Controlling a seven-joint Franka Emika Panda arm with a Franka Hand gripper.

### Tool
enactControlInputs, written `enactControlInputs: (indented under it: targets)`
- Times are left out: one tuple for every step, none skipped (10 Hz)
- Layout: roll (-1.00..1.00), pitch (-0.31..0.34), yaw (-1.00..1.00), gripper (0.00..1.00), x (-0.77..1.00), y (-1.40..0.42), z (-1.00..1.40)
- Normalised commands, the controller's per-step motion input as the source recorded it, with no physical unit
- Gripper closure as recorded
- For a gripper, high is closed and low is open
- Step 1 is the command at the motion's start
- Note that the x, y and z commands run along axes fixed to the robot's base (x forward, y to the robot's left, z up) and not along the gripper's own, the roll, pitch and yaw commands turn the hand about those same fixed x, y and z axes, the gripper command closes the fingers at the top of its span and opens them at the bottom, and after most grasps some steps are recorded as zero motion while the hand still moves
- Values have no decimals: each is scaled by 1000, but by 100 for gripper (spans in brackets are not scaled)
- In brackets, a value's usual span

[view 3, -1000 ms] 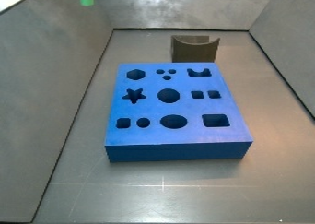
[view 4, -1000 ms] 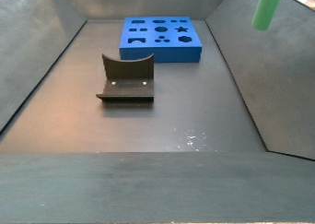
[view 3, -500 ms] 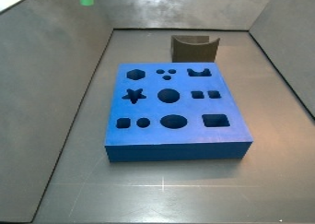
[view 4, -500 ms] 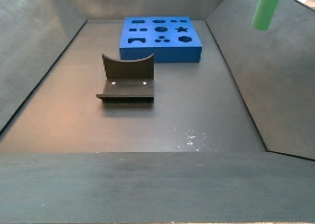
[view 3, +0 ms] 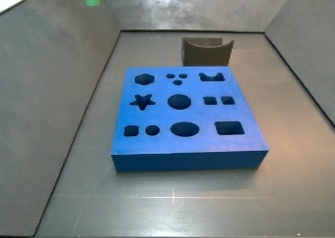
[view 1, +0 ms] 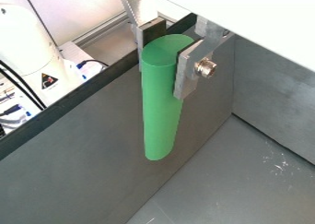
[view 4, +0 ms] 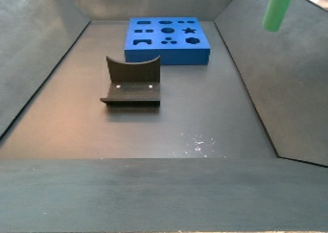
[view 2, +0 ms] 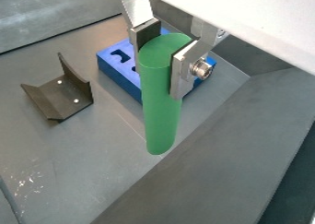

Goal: Pick up the oval object. Move up. Move to above the board. Insert the oval object.
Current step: Move to above the board.

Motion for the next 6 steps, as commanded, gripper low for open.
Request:
enactControlInputs:
  targets:
    - [-78, 57, 5, 100, -405, -9, 13]
    - [-78, 57, 5, 100, -405, -9, 13]
    - [-78, 57, 5, 100, -405, -9, 13]
    - [-78, 57, 5, 100, -405, -9, 13]
    - [-78, 57, 5, 100, -405, -9, 13]
    - [-78, 57, 5, 100, -405, -9, 13]
